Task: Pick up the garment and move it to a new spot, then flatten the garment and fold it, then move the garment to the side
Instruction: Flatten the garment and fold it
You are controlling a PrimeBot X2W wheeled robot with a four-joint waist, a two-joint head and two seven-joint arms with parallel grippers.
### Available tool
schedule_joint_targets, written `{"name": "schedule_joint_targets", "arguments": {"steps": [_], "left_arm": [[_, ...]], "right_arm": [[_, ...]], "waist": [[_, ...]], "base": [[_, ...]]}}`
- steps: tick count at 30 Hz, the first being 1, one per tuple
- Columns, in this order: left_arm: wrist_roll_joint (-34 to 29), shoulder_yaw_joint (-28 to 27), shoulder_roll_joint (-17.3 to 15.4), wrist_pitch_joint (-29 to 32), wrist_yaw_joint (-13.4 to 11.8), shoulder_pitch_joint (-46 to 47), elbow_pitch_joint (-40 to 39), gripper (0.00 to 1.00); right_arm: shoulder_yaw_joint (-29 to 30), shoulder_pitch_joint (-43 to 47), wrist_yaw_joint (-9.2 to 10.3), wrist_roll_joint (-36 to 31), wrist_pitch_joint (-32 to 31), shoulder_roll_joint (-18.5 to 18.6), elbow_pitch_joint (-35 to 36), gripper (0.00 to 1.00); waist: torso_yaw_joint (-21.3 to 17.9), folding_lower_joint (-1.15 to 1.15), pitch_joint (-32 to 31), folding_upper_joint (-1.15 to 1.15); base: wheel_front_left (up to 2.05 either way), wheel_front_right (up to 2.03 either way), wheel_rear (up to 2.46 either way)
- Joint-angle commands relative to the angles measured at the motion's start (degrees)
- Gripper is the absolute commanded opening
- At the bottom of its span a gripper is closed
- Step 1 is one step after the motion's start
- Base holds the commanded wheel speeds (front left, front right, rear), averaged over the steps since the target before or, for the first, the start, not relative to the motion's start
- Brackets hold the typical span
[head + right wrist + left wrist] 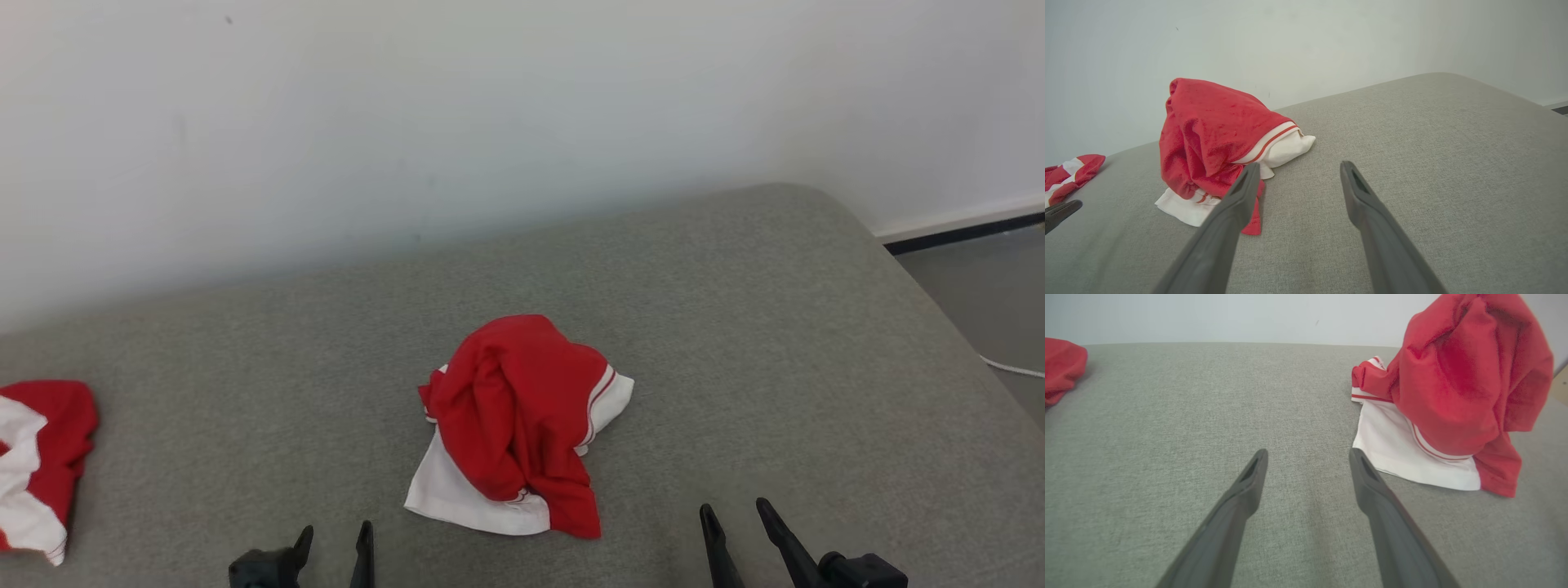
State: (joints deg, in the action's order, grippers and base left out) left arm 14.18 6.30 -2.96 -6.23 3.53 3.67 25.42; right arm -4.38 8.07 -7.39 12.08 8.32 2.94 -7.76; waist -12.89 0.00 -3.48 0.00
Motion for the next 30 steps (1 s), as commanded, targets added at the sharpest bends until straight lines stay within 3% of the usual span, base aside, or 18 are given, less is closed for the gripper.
{"name": "schedule_joint_targets", "arguments": {"steps": [1,8,15,20,23,24,25,26,30], "left_arm": [[0.45,-0.12,-0.08,1.20,-0.31,2.03,1.52,1.00],[1.05,0.60,-0.09,5.23,-1.36,8.59,8.02,1.00],[0.57,2.09,-0.07,8.06,-2.17,12.65,13.29,1.00],[-2.00,4.14,-0.71,11.56,-4.97,15.26,18.07,1.00],[-2.88,5.34,-0.71,13.06,-5.12,16.33,20.14,1.00],[-2.91,5.69,-0.67,13.23,-4.75,16.61,20.64,0.61],[-2.50,5.78,-0.62,12.85,-4.51,16.97,20.77,0.13],[-2.20,6.04,-0.55,12.86,-4.09,17.29,21.11,0.00],[-1.16,6.70,-0.28,12.25,-3.16,19.16,21.85,0.00]], "right_arm": [[-0.07,-0.09,-0.20,-0.32,-0.13,-0.11,0.25,1.00],[0.51,0.75,-0.20,-0.75,-0.58,-0.11,1.15,1.00],[0.00,-0.06,-0.20,-0.26,-0.80,-0.11,1.71,1.00],[-0.63,-0.55,-0.20,0.15,-0.63,-0.11,1.66,1.00],[-0.73,-0.54,-0.20,0.17,-0.55,-0.11,1.64,1.00],[-0.72,-0.48,-0.20,0.20,-0.53,-0.11,1.62,1.00],[-0.75,-0.41,-0.20,0.30,-0.50,-0.11,1.59,1.00],[-0.79,-0.38,-0.20,0.37,-0.47,-0.11,1.51,1.00],[-1.01,-0.66,-0.20,0.75,-0.19,-0.11,1.25,1.00]], "waist": [[-5.45,0.00,1.76,0.00],[-9.84,0.00,3.28,0.00],[-10.65,0.00,3.84,0.00],[-10.70,0.00,4.03,0.00],[-10.55,0.00,4.04,0.00],[-10.44,0.00,4.03,0.00],[-10.32,0.00,4.04,0.00],[-10.21,0.00,4.05,0.00],[-9.79,0.00,4.08,0.00]], "base": [[0.00,0.00,0.00],[0.00,0.00,0.00],[0.00,0.00,0.00],[0.00,0.00,0.00],[0.00,0.00,0.00],[0.00,0.00,0.00],[0.00,0.00,0.00],[0.00,0.00,0.00],[0.00,0.00,0.00]]}}
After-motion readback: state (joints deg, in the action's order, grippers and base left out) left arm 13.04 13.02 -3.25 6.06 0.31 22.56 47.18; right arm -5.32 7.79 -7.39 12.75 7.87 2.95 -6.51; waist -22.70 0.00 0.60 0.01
